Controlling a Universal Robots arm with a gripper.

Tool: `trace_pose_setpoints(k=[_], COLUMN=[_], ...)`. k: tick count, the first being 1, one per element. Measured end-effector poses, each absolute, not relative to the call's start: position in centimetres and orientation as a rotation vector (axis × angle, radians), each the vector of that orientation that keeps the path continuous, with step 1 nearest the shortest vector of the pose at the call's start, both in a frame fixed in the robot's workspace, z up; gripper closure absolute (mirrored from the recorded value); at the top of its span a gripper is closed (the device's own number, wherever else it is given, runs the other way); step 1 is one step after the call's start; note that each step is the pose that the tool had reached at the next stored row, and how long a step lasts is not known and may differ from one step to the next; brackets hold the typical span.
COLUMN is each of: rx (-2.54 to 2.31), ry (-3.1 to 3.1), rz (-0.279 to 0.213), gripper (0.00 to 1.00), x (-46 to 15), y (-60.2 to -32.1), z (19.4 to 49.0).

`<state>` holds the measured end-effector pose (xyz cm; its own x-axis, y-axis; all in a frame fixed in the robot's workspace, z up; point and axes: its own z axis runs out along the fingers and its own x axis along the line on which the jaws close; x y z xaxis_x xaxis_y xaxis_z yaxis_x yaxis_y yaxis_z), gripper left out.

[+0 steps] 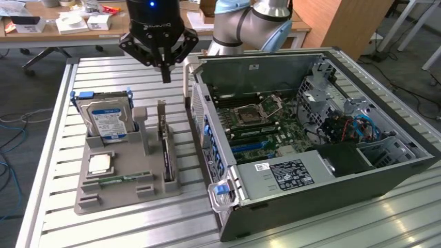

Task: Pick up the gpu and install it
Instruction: 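Reach for the gpu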

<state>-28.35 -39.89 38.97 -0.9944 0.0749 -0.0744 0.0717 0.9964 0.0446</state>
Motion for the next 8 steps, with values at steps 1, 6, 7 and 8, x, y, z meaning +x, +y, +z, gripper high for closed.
trace_pose_setpoints(k=[1, 6, 7, 8], rx=[0.113, 0.114, 0.115, 0.115], ry=[3.067, 3.086, 3.09, 3.091], rz=[0.063, 0.061, 0.061, 0.061], gripper=[0.9, 0.9, 0.9, 0.9], x=[-28.35, -28.3, -28.3, -28.31], y=[-39.88, -39.89, -39.89, -39.88], z=[38.97, 38.98, 38.97, 38.97])
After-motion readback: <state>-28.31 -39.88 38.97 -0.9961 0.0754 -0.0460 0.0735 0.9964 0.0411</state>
